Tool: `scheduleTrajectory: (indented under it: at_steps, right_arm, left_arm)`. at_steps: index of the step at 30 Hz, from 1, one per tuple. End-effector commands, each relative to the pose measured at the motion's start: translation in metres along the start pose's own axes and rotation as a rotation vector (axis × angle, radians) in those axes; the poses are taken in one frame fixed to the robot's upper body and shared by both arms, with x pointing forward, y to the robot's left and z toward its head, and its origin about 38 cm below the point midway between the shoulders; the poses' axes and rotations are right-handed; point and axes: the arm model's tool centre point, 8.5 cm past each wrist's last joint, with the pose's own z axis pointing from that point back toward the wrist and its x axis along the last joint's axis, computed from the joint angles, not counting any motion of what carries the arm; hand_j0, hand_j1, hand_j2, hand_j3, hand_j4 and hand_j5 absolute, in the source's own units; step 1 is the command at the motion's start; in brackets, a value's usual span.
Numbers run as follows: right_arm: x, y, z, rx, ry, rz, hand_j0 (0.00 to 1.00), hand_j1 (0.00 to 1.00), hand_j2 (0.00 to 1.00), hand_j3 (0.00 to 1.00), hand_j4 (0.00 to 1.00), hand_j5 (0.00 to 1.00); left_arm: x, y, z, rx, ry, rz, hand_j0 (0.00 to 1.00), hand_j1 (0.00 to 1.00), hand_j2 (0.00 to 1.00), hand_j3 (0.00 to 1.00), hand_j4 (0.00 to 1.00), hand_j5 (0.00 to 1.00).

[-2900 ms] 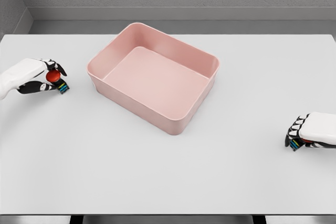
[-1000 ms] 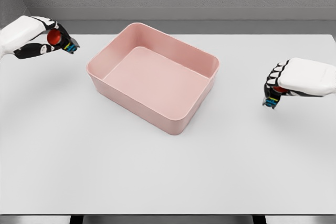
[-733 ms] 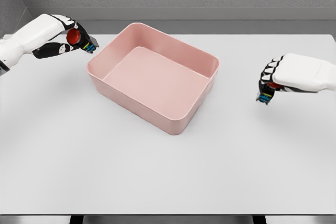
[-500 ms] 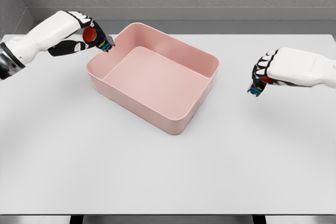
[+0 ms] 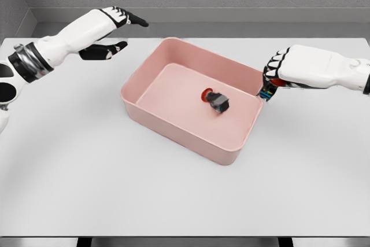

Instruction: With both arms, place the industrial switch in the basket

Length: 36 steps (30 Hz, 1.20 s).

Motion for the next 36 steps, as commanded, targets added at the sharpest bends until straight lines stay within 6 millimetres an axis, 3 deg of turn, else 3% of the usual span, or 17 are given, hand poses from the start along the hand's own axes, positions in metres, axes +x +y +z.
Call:
scheduleTrajectory:
  at_steps: [1, 8, 11, 14, 21, 25, 26, 27, 28, 36]
  right_arm:
    - [0.003, -0.001, -0.006, -0.016, -0.014, -0.008, 0.42, 0.42, 0.42, 0.42, 0.42, 0.42]
    - [0.007, -0.005, -0.019, -0.038, -0.038, -0.008, 0.42, 0.42, 0.42, 0.42, 0.42, 0.42]
    - [0.014, -0.003, -0.038, -0.031, -0.077, -0.019, 0.42, 0.42, 0.42, 0.42, 0.42, 0.42]
    - [0.018, -0.004, -0.047, -0.042, -0.093, -0.018, 0.42, 0.42, 0.42, 0.42, 0.42, 0.42]
    - [0.003, 0.006, -0.069, -0.025, -0.07, -0.067, 0.44, 0.44, 0.44, 0.44, 0.44, 0.44]
    - [0.004, -0.001, -0.087, -0.052, -0.088, -0.074, 0.47, 0.47, 0.47, 0.47, 0.47, 0.47]
    - [0.004, -0.001, -0.087, -0.043, -0.089, -0.076, 0.55, 0.55, 0.55, 0.55, 0.55, 0.55]
    - [0.005, -0.001, -0.088, -0.047, -0.092, -0.079, 0.72, 0.72, 0.72, 0.72, 0.72, 0.72]
    - [0.007, -0.002, -0.09, -0.056, -0.098, -0.083, 1.0, 1.0, 1.0, 1.0, 1.0, 1.0]
    - [0.003, -0.009, -0.087, -0.082, -0.085, -0.08, 1.0, 1.0, 1.0, 1.0, 1.0, 1.0]
  left_arm:
    - [-0.003, 0.007, 0.003, 0.021, 0.01, -0.001, 1.0, 1.0, 1.0, 1.0, 1.0, 1.0]
    - [-0.005, 0.013, 0.007, 0.037, 0.018, -0.007, 1.0, 1.0, 1.0, 1.0, 1.0, 1.0]
    - [-0.007, 0.014, 0.009, 0.035, 0.026, -0.008, 1.0, 1.0, 1.0, 1.0, 1.0, 1.0]
    - [-0.013, 0.016, 0.02, 0.018, 0.051, -0.02, 1.0, 1.0, 1.0, 1.0, 1.0, 1.0]
    - [-0.022, 0.024, 0.038, -0.001, 0.091, -0.046, 1.0, 1.0, 1.0, 1.0, 1.0, 1.0]
    - [-0.032, 0.011, 0.06, -0.037, 0.142, -0.031, 1.0, 1.0, 1.0, 1.0, 1.0, 1.0]
    - [-0.035, 0.008, 0.069, -0.05, 0.161, -0.028, 1.0, 1.0, 1.0, 1.0, 1.0, 1.0]
    - [-0.038, 0.006, 0.075, -0.063, 0.176, -0.028, 1.0, 1.0, 1.0, 1.0, 1.0, 1.0]
    - [-0.039, 0.006, 0.08, -0.072, 0.184, -0.03, 1.0, 1.0, 1.0, 1.0, 1.0, 1.0]
    - [-0.044, 0.008, 0.099, -0.062, 0.222, -0.02, 1.0, 1.0, 1.0, 1.0, 1.0, 1.0]
